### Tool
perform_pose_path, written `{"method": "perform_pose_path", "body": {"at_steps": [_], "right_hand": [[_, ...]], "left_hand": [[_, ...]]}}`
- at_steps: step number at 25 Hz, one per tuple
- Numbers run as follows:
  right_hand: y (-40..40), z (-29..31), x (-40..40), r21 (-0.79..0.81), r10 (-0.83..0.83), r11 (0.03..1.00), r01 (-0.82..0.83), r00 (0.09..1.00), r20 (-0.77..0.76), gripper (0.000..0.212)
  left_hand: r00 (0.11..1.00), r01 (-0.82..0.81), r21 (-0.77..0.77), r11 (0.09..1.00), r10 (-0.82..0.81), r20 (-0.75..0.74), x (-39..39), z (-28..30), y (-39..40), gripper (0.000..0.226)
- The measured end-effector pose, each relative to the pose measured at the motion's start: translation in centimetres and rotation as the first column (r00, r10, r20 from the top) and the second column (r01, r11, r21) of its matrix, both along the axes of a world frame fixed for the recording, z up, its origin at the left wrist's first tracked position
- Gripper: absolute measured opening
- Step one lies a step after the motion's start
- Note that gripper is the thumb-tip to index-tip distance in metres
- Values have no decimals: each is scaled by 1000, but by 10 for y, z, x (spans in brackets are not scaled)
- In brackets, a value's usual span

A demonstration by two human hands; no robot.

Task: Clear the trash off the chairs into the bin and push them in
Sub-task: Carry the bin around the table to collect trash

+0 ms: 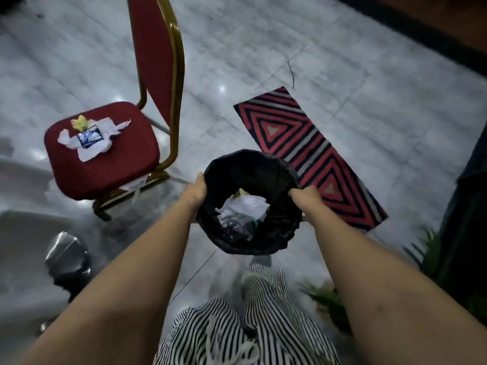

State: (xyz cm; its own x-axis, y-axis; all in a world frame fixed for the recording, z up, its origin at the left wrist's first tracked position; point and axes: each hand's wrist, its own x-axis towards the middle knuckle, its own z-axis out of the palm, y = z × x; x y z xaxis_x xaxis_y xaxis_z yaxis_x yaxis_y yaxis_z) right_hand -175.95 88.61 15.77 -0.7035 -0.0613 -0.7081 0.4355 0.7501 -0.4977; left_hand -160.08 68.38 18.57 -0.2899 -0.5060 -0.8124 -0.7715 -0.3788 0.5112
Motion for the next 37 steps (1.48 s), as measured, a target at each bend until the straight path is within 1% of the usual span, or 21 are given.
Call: {"method": "perform_pose_path", "body": {"at_steps": [1, 2, 4, 5, 7, 9, 10, 11, 13, 16, 18, 22, 24, 26, 27, 28, 30, 33, 37], "right_hand": [[-7, 4, -22, 12, 37, 999, -37, 999, -17, 60], [-17, 10, -51, 22, 77, 997, -76, 996, -33, 53], [-35, 14, -102, 32, 99, 995, -97, 993, -65, 33], [-45, 15, -128, 42, 101, 994, -98, 992, -70, 32], [-70, 18, -175, 52, 116, 992, -113, 991, -71, 35], [-100, 17, -224, 48, 107, 993, -103, 991, -83, 59], [-117, 17, -247, 59, 119, 992, -114, 988, -95, 69], [-130, 15, -266, 69, 132, 990, -125, 985, -109, 72], [-161, 14, -305, 77, 130, 990, -121, 984, -120, 70], [-216, 17, -363, 83, 144, 987, -134, 983, -118, 68], [-254, 25, -400, 77, 155, 986, -147, 982, -109, 69], [-325, 24, -468, 62, 213, 976, -207, 972, -101, 72], [-370, 17, -510, 62, 256, 966, -250, 960, -115, 64], [-414, 12, -544, 3, 315, 949, -316, 943, -109, 42], [-438, 10, -560, -13, 359, 932, -362, 928, -102, 34], [-461, 8, -574, -16, 395, 917, -397, 914, -91, 35], [-507, 9, -601, -23, 476, 878, -478, 877, -64, 46], [-595, 14, -639, -47, 583, 807, -588, 807, -93, 46], [-696, 9, -654, -55, 683, 721, -691, 722, -115, 57]], "left_hand": [[1000, -11, 3, 1000, 11, -5, -18, 1, -4, 80], [999, -31, 18, 999, 31, -8, -42, 3, -13, 81], [998, -57, 15, 998, 57, -15, -85, 3, -30, 80], [997, -71, 14, 997, 71, -20, -107, 4, -38, 79], [995, -90, 24, 996, 91, -37, -154, 6, -59, 78], [993, -109, 16, 994, 109, -49, -202, 7, -88, 76], [991, -120, 17, 993, 120, -53, -225, 5, -104, 76], [990, -128, 19, 992, 129, -56, -245, -1, -117, 76], [988, -144, 20, 989, 145, -47, -284, -6, -148, 79], [982, -183, 15, 983, 184, -52, -342, -18, -203, 92], [973, -225, -16, 974, 224, -57, -379, -20, -239, 98], [959, -279, -47, 959, 275, -71, -439, -11, -301, 86], [948, -315, -39, 948, 313, -55, -467, -12, -339, 86], [929, -367, -34, 930, 364, -60, -488, -17, -376, 87], [917, -397, -34, 917, 395, -53, -497, -18, -394, 86], [904, -427, -39, 903, 425, -45, -504, -20, -410, 86], [875, -485, -44, 874, 483, -40, -517, -16, -442, 86], [809, -588, -71, 806, 584, -74, -537, -8, -499, 81], [713, -701, -71, 709, 695, -96, -539, -12, -562, 80]]}}
